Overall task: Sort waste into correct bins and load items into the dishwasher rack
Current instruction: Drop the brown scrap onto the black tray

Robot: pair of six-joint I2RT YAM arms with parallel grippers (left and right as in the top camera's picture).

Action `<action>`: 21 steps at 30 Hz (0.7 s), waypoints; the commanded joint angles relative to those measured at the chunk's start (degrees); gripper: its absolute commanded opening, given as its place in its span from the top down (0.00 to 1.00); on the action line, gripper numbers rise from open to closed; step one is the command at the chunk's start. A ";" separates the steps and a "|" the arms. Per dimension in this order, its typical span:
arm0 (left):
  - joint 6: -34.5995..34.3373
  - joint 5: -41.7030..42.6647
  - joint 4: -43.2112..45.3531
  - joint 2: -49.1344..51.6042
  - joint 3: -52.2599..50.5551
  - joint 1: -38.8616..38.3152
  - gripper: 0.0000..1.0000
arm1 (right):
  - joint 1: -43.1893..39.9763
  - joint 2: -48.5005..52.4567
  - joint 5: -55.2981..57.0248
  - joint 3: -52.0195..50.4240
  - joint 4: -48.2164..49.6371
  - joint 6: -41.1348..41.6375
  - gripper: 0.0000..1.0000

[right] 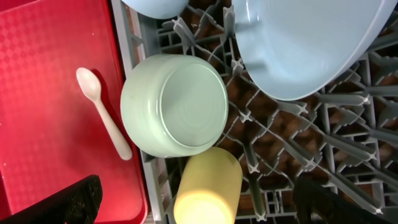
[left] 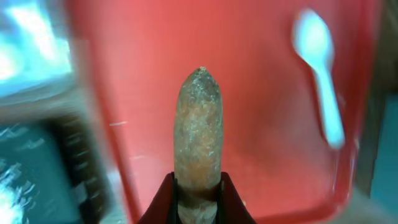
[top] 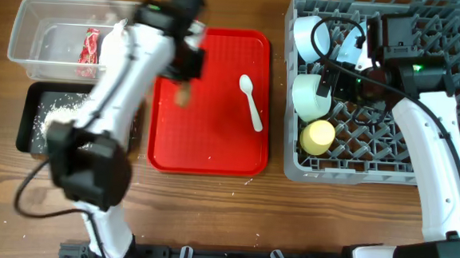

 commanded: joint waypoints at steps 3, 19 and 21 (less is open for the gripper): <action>-24.83 -3.30 0.09 -2.23 0.50 23.52 0.96 | -0.20 0.39 0.96 1.01 0.79 -0.79 0.00; -46.31 -5.46 15.74 -0.52 -24.61 35.98 0.73 | -0.17 0.39 0.46 1.01 1.92 -0.76 0.00; -46.29 -5.46 15.74 -0.52 -24.61 35.98 0.39 | -0.17 0.39 -0.55 1.01 2.25 -0.83 0.00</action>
